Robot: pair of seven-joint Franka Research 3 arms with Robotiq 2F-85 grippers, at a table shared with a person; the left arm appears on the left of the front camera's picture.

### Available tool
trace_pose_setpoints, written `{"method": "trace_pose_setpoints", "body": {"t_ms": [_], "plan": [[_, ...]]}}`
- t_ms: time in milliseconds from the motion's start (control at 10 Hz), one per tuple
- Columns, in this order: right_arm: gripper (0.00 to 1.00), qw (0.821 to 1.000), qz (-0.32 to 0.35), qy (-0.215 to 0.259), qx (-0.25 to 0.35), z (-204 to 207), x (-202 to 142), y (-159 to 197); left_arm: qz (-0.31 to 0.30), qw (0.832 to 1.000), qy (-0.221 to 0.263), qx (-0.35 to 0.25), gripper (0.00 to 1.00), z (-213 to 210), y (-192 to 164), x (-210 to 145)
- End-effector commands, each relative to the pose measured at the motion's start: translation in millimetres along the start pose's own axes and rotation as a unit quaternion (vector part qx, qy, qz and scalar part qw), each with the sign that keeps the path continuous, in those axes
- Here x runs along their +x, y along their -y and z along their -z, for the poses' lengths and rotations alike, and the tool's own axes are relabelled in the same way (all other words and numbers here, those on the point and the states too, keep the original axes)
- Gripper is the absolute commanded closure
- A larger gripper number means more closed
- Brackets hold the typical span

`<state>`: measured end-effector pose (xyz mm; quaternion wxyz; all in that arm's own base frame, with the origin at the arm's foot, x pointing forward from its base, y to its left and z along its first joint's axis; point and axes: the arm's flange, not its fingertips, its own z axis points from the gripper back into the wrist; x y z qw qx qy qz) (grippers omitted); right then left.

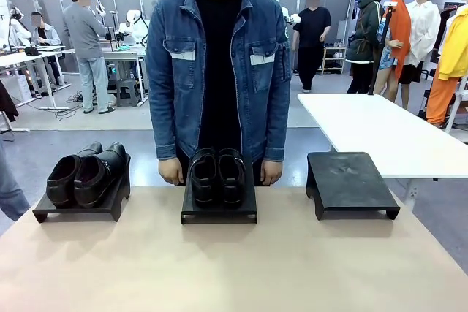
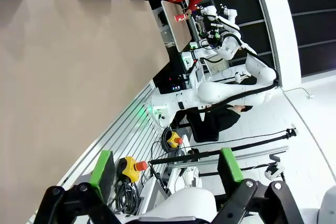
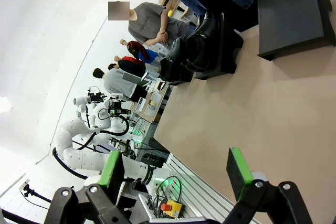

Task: Place the shoes on the stand as instructed by the person.
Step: Pick up another pair of Shoes and place it on the Shoes Stand indicated by the person.

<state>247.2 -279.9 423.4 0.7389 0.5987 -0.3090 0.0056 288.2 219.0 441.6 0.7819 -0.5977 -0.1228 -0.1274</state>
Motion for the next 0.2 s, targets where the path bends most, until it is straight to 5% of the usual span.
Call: {"method": "trace_pose_setpoints", "body": {"t_ms": [0,100], "plan": [[0.0,1.0,-0.004,0.002,0.003,-1.0,-1.0,-2.0,0.005,1.0,0.001,-0.006,0.0,-0.2,0.2,-1.8],[0.0,1.0,-0.004,0.002,0.003,-1.0,-1.0,-2.0,0.005,1.0,0.001,-0.006,0.0,-0.2,0.2,-1.8]]}}
